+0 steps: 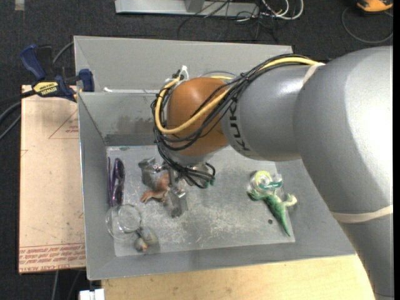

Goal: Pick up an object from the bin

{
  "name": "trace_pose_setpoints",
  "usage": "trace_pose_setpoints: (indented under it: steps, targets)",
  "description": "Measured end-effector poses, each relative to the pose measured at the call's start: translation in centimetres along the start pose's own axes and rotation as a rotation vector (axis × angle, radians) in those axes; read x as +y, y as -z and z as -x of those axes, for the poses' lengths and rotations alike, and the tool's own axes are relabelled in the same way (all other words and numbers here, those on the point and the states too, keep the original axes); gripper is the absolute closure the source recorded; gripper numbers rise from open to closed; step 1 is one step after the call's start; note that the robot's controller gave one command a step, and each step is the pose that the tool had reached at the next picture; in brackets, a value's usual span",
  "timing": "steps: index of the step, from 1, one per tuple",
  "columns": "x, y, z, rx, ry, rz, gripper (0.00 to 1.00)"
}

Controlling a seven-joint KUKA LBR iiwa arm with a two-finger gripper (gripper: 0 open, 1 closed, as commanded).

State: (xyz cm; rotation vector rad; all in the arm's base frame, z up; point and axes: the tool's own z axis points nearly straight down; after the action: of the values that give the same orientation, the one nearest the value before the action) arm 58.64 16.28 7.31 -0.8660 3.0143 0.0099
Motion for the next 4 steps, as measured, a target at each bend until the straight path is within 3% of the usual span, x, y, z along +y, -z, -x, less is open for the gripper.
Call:
trace_pose_setpoints:
  steps: [1,2,3,4]
  targets:
    - [0.0,0.0,0.0,0.000,0.000,0.000,1.00]
    - [0.0,0.0,0.0,0.000,0.000,0.000,1.00]
    - [-0.8,-0.3,-1.1,-0.003,-0.003,0.002,1.00]
    - [0.0,-0.3,0.0,-0.004,-0.002,0.002,1.00]
